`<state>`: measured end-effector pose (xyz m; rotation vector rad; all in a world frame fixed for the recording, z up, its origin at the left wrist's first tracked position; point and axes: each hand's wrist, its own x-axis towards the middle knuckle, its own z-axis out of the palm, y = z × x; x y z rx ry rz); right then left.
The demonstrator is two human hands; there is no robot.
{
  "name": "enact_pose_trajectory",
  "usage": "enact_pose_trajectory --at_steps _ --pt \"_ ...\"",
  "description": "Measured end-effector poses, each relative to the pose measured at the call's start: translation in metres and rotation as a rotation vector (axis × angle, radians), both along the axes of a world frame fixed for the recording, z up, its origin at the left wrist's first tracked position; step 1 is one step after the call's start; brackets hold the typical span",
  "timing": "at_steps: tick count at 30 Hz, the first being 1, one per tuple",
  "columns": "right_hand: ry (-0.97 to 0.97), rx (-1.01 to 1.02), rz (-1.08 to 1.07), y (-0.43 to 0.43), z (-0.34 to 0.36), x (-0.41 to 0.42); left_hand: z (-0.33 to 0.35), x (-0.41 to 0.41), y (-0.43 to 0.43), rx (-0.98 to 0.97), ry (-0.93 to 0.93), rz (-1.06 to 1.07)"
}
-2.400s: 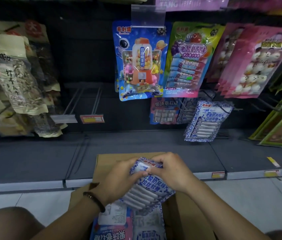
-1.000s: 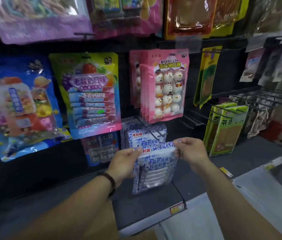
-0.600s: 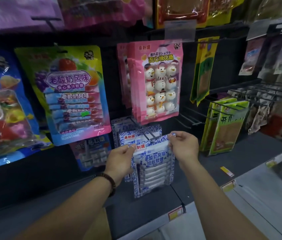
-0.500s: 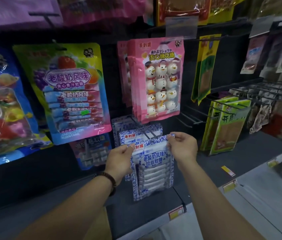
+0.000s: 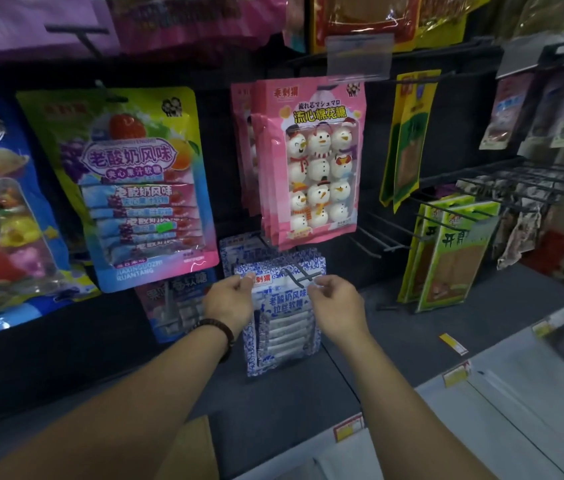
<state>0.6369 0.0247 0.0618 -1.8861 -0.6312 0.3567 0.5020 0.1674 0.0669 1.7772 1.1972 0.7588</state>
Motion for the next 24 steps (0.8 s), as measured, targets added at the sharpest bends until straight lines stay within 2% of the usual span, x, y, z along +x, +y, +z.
enact_pose_trajectory --at_steps 6,9,11,14,18,21,24 --pt "-0.048 -0.225 0.178 -0.012 0.008 -0.013 0.005 -0.023 -0.023 0.161 0.154 -0.008" --pt "-0.099 -0.384 0.331 -0.026 0.014 -0.026 0.006 -0.056 -0.039 0.195 0.229 -0.076" --pt "-0.136 -0.44 0.351 -0.035 0.016 -0.042 0.008 -0.084 -0.048 0.214 0.252 -0.13" --pt "-0.174 -0.48 0.375 -0.042 0.015 -0.077 0.017 -0.138 -0.065 0.225 0.263 -0.256" --pt "-0.138 -0.503 0.528 -0.043 0.004 -0.139 0.026 -0.223 -0.081 0.235 0.428 -0.492" --pt "-0.028 -0.462 0.552 -0.048 -0.012 -0.187 0.031 -0.288 -0.094 0.321 0.525 -0.541" --pt "0.004 -0.426 0.539 -0.053 -0.035 -0.231 0.031 -0.348 -0.107 0.326 0.661 -0.549"
